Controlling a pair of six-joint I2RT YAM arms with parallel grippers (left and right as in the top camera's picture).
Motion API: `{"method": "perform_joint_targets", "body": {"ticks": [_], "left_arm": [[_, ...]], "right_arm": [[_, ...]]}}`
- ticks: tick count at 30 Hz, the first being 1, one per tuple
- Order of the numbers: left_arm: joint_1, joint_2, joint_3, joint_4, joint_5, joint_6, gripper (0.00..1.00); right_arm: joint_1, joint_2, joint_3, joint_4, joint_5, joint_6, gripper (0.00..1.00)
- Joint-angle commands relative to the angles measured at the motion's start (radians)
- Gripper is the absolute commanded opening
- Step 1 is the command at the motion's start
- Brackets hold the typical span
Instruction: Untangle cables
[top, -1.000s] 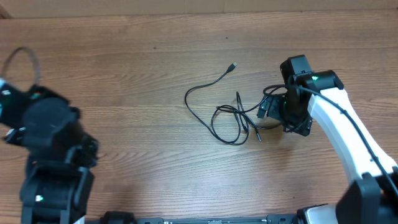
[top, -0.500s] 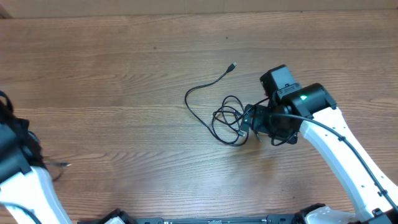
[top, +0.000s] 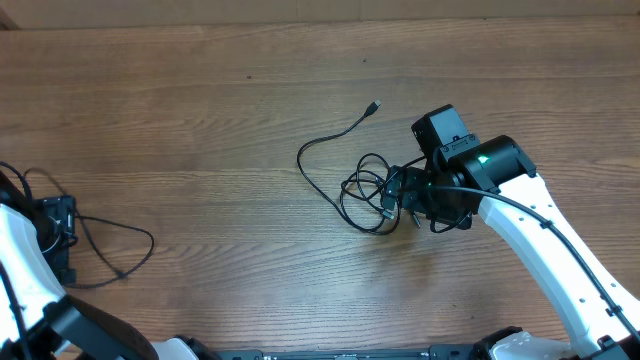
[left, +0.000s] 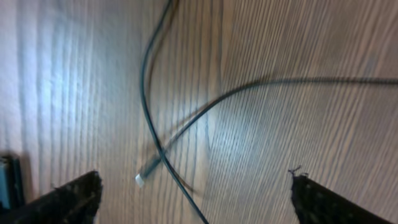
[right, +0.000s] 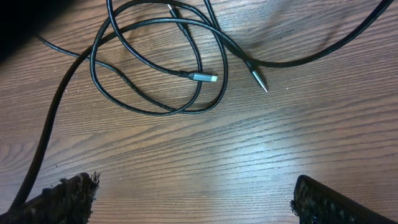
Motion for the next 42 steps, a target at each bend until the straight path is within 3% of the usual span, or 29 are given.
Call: {"method": "perform_joint_targets", "body": {"ticks": [1, 9, 15, 17, 23, 28, 31, 36, 42], "left_arm": [[0.004, 0.025, 0.014, -0.01, 0.093, -0.019, 1.0], [0.005, 0.024, 0.014, -0.027, 0.246, 0.032, 1.0], [0.004, 0.024, 0.015, 0.108, 0.601, 0.324, 1.0], [0.005, 0.017, 0.015, 0.129, 0.666, 0.355, 1.0], [0.015, -0.074, 0.015, 0.172, 0.554, 0.364, 1.0], [0.089, -0.196, 0.015, 0.153, 0.353, 0.225, 0.97], [0.204, -0.251, 0.015, 0.153, 0.28, 0.167, 1.0], [0.317, -0.236, 0.015, 0.086, 0.32, 0.164, 1.0], [0.287, -0.212, 0.014, 0.091, 0.574, 0.262, 0.99]], "right_arm": [[0.005, -0.023, -0.001, 0.002, -0.006, 0.003, 1.0], [0.005, -0.023, -0.001, 0.005, -0.006, 0.003, 1.0], [0.005, -0.023, -0.001, 0.002, -0.006, 0.002, 1.0], [0.005, -0.023, -0.001, 0.001, -0.006, 0.002, 1.0], [0.005, -0.023, -0.001, -0.02, -0.005, -0.002, 1.0], [0.005, -0.023, -0.001, -0.024, 0.017, -0.001, 1.0], [0.005, -0.023, -0.001, -0.02, 0.021, -0.002, 1.0], [0.005, -0.023, -0.001, -0.002, 0.021, -0.001, 1.0], [0.005, -0.023, -0.001, 0.042, 0.012, 0.004, 1.0]]}}
